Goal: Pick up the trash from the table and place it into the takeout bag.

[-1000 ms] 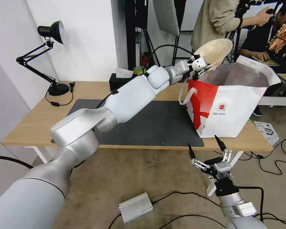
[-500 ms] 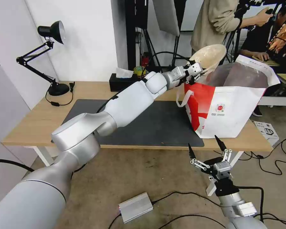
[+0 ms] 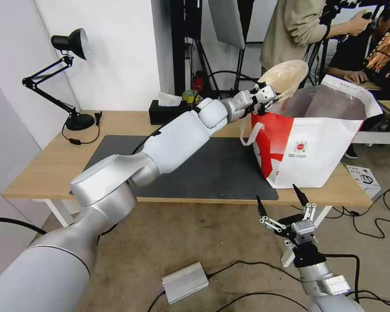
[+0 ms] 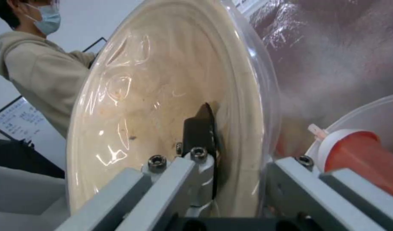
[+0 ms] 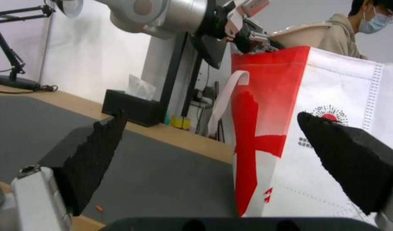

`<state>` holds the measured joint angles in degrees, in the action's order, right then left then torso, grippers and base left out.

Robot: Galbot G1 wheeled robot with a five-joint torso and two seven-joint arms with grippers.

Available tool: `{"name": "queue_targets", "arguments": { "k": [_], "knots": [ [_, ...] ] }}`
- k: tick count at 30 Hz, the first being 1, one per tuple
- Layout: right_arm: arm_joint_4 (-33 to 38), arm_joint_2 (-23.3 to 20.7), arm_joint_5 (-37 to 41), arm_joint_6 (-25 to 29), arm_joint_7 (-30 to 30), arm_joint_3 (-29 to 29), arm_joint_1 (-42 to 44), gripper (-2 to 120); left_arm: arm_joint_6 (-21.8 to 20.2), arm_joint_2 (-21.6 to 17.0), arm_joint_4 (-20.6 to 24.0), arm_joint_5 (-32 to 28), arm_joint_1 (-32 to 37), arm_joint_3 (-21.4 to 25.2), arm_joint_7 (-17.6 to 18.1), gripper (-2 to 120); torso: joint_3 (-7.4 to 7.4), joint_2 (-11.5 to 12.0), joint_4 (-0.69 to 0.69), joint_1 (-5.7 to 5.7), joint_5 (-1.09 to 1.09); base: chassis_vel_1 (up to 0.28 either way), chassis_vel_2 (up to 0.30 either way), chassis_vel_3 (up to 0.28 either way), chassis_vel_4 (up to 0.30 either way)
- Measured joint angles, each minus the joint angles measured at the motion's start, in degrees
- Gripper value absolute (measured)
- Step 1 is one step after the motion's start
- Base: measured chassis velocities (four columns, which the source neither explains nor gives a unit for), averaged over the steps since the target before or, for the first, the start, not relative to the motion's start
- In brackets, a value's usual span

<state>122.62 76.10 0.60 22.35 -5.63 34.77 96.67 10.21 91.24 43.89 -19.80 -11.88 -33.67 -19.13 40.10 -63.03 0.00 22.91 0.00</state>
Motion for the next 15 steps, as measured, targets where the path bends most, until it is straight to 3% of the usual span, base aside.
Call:
{"name": "queue_targets", "arguments": {
  "k": [8,15],
  "knots": [
    [0.00,0.00,0.00,0.00,0.00,0.00,0.00,100,-0.10,0.00,0.72,-0.91,-0.23,-0.21,1.14,3,0.00,0.00,0.00,0.00,0.00,0.000,0.000,0.000,0.000],
    [0.00,0.00,0.00,0.00,0.00,0.00,0.00,100,-0.52,0.01,1.18,-2.24,-0.72,-0.52,1.25,32,0.00,0.00,0.00,0.00,0.00,0.000,0.000,0.000,0.000]
  ]
}}
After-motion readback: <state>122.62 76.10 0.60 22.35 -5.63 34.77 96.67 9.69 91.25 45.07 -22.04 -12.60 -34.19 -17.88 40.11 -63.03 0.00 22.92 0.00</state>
